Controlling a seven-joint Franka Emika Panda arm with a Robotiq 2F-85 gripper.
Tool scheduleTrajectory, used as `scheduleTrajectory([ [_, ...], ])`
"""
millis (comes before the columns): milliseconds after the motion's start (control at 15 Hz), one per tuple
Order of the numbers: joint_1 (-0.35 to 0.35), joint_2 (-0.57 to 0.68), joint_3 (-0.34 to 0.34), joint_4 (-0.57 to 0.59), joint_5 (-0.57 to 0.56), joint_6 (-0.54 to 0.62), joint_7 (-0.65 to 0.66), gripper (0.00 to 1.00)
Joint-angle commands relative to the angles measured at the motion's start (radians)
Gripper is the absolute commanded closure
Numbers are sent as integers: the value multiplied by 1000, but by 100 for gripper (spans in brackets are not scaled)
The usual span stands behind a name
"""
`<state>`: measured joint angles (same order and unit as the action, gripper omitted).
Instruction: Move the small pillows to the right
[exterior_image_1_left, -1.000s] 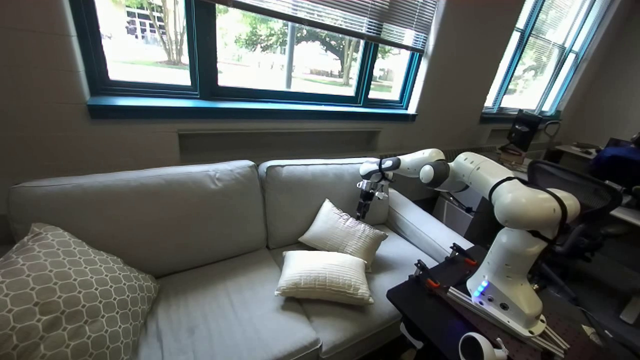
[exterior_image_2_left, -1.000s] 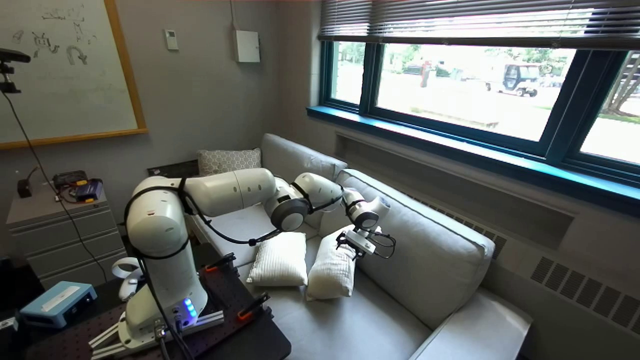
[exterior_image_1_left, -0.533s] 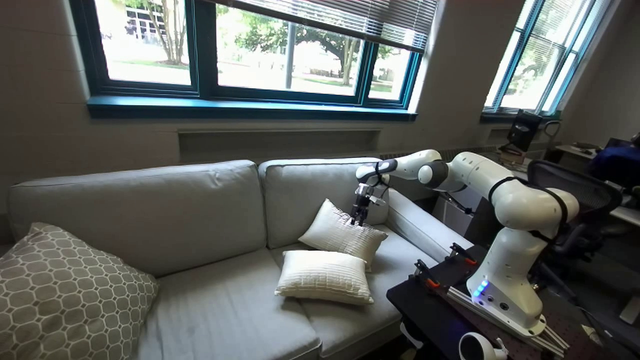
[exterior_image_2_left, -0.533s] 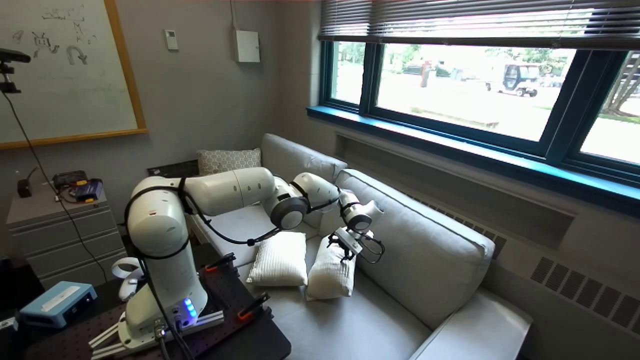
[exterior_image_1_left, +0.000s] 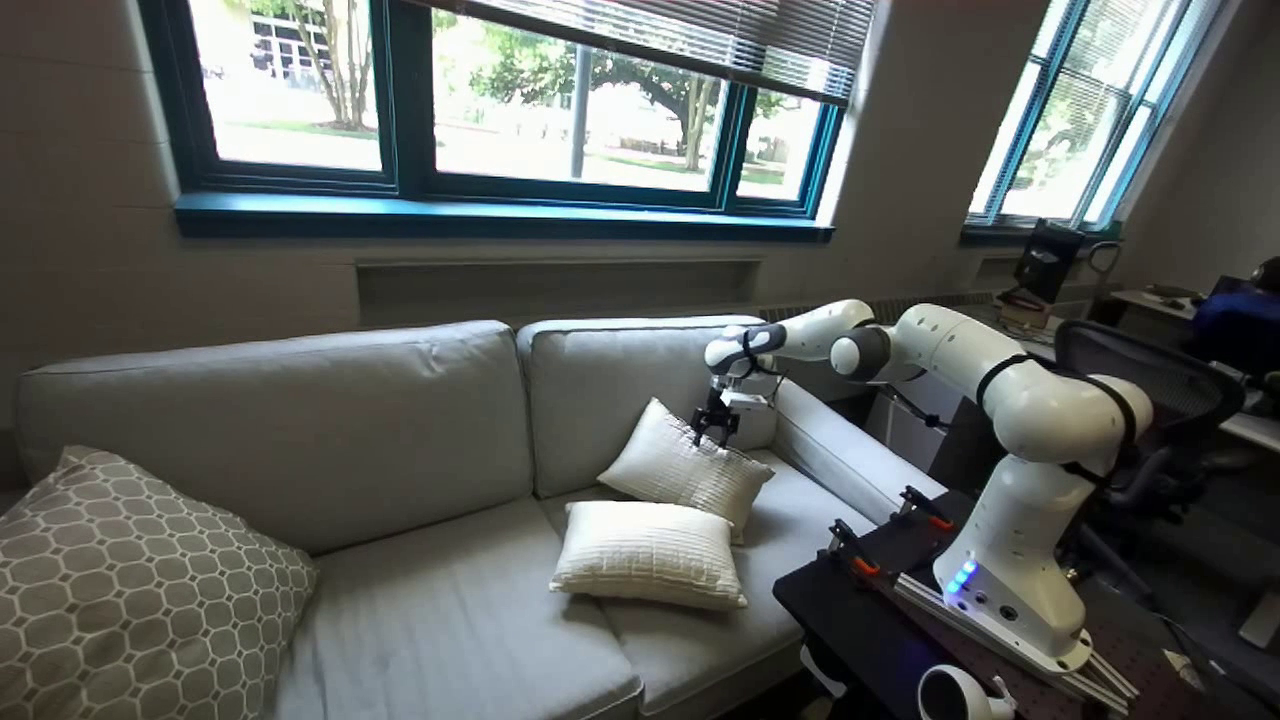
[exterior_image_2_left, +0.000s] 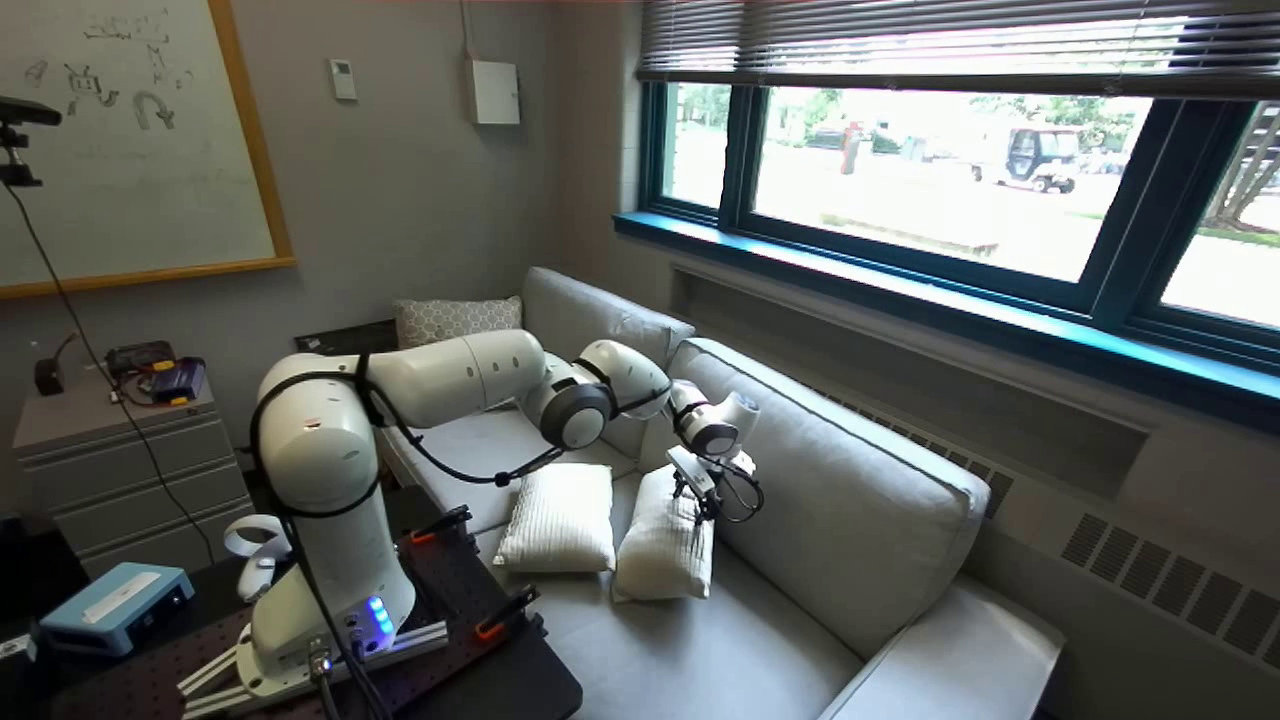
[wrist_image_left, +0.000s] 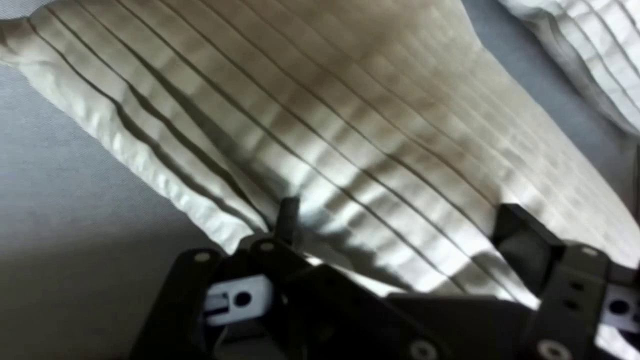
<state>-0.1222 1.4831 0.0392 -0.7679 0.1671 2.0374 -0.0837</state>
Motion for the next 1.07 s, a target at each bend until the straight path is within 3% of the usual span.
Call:
scheduleTrajectory([
  [0,47,-2,-63,54,-57,-34,150,0],
  [333,35,-12,-19,34,-102,-168,-74,0],
  [667,30,-9,-15,5,-155,-245,-304,0],
  [1000,28,-8,-32,-5,-204,-265,-346,0],
])
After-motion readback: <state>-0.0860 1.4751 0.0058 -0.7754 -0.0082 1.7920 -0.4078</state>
